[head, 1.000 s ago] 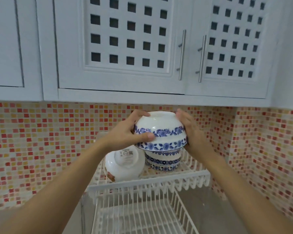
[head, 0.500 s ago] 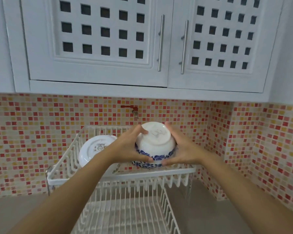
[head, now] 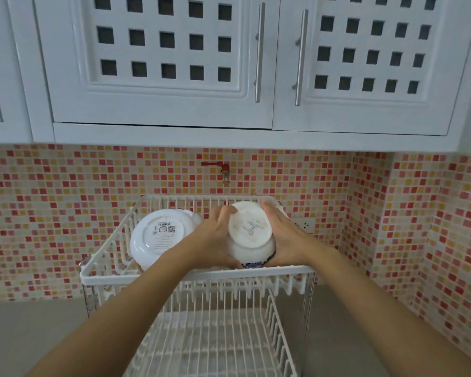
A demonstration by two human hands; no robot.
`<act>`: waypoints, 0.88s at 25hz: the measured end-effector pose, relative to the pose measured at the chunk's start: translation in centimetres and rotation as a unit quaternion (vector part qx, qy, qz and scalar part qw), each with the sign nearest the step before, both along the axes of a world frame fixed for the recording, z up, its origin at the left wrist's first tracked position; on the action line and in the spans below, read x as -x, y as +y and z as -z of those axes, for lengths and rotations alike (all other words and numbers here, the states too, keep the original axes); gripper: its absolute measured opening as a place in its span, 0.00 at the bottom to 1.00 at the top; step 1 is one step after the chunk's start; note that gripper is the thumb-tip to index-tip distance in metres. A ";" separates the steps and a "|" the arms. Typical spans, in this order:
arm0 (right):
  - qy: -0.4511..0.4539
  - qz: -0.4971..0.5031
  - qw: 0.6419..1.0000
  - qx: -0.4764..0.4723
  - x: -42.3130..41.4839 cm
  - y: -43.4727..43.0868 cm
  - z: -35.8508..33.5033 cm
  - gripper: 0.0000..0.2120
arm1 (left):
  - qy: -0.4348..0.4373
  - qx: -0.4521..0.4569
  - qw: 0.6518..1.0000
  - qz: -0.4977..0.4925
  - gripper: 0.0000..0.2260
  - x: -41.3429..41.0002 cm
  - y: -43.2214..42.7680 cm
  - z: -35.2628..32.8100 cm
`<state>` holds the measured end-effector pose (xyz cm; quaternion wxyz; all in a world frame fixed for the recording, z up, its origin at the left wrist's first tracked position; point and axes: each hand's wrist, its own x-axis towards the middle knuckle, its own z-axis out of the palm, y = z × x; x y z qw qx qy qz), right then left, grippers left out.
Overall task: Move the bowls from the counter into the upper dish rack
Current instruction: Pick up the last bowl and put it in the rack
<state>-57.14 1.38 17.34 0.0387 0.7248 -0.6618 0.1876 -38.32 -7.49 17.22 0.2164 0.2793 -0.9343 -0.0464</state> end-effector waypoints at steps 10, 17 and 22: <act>0.006 -0.001 1.000 0.004 -0.1 -0.3 0.2 0.63 | 0.007 -0.040 0.999 0.009 0.56 0.0 0.6 0.3; -0.037 -0.006 0.999 -0.006 0.4 -0.4 0.5 0.63 | 0.058 -0.010 0.995 -0.079 0.43 -5.9 -0.4 -2.2; -0.071 0.003 0.997 0.003 0.5 -0.7 0.7 0.65 | 0.030 -0.086 0.984 -0.154 0.52 -11.5 -3.1 -0.3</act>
